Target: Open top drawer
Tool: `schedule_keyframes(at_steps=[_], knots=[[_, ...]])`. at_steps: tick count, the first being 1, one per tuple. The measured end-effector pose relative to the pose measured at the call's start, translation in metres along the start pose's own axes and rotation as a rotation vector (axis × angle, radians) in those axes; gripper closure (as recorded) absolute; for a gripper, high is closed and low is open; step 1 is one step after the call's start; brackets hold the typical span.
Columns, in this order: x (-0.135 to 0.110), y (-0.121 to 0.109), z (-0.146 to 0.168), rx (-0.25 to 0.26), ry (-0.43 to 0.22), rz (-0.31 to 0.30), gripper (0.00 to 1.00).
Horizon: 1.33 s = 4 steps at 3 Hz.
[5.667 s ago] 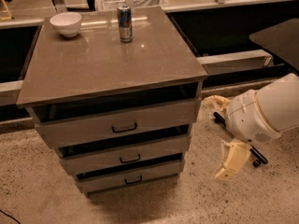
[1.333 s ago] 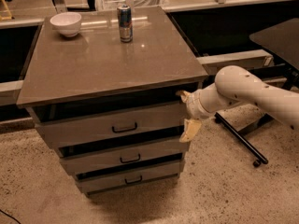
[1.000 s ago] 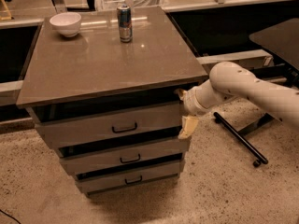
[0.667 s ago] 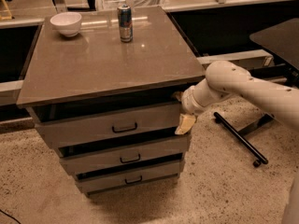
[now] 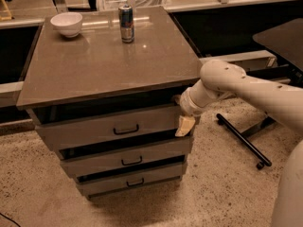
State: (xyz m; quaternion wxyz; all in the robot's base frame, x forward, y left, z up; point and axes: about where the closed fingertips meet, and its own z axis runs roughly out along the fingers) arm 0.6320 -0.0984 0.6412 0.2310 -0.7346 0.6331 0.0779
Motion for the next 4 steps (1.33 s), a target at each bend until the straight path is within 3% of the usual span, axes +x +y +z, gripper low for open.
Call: schedule_keyframes(at_steps=[3,4], knots=[[-0.014,0.048,-0.007,-0.137,0.049,-0.02,0.2],[-0.031,0.062,-0.021,-0.135,0.019,-0.031,0.2]])
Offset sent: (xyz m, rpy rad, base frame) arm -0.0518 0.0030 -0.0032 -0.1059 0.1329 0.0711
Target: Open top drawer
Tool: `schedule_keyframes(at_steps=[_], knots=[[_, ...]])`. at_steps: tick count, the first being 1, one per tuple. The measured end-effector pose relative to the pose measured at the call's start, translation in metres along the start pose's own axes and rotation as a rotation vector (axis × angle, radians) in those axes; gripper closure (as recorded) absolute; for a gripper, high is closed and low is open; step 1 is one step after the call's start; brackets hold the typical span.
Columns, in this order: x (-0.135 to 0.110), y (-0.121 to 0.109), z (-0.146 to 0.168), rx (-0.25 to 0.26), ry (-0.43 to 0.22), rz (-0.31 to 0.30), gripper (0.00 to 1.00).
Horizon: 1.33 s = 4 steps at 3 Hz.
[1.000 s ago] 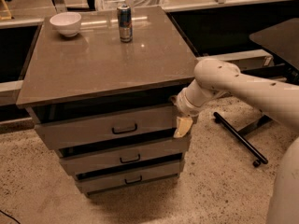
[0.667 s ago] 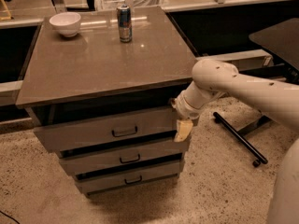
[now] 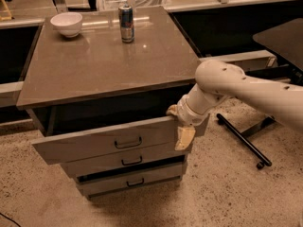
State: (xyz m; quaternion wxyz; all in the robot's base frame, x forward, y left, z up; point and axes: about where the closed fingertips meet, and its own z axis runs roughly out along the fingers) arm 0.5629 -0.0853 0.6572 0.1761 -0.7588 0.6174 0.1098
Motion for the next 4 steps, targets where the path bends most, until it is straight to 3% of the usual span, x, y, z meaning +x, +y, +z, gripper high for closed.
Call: schedule_keyframes(at_steps=[2,3,4], knots=[[-0.027,0.021,-0.011,-0.007,-0.032,-0.019,0.19],[-0.031,0.025,-0.011,0.023,-0.064,-0.02,0.2],[-0.031,0.025,-0.01,0.027,-0.066,-0.02,0.02]])
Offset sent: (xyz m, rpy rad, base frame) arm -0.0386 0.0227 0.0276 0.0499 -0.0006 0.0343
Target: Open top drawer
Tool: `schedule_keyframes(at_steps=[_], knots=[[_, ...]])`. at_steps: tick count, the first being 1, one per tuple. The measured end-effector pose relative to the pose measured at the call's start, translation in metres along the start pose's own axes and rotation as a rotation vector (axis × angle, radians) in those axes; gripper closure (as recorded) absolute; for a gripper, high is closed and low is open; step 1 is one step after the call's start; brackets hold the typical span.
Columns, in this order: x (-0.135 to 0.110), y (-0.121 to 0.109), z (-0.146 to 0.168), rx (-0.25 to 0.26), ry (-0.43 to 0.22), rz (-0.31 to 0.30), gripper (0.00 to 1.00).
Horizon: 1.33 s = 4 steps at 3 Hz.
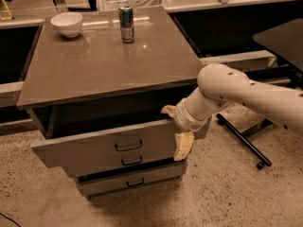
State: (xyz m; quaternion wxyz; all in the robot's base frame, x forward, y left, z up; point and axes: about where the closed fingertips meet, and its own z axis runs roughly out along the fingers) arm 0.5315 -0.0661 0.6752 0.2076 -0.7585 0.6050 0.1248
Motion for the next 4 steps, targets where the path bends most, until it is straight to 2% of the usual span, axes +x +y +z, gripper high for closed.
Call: schedule_keyframes(at_steps=[1,3,4], knots=[[0.0,0.0,0.0,-0.001,0.0,0.0,0.0],[0.017,-0.001,0.013,-0.064,0.032,0.029,0.34],[0.013,0.002,0.009,-0.084,0.045,0.017,0.33]])
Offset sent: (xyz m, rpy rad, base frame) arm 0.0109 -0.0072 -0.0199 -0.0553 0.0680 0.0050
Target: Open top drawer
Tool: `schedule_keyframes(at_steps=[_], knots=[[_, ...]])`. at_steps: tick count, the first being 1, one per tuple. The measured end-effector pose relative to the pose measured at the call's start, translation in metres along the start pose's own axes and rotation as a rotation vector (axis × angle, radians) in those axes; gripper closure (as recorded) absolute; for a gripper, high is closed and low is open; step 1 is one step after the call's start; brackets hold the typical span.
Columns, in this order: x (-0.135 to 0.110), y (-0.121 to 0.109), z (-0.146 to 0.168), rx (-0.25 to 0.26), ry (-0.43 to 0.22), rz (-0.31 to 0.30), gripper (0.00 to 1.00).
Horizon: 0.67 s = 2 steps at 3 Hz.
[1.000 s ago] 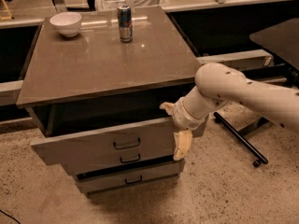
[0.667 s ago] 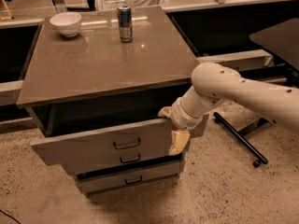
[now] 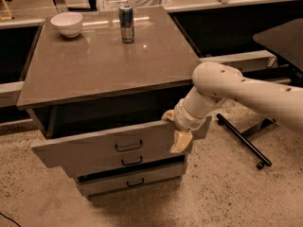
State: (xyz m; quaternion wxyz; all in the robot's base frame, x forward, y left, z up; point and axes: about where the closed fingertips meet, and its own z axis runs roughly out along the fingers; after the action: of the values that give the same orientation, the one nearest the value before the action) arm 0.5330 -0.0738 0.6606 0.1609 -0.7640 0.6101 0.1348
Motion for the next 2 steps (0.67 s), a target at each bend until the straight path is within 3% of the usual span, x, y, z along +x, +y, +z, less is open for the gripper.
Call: schedule_keyframes(at_steps=[1,2], knots=[[-0.005,0.005,-0.002,-0.023,0.015,-0.012,0.33],[-0.012,0.025,-0.01,-0.061,0.033,-0.009,0.33]])
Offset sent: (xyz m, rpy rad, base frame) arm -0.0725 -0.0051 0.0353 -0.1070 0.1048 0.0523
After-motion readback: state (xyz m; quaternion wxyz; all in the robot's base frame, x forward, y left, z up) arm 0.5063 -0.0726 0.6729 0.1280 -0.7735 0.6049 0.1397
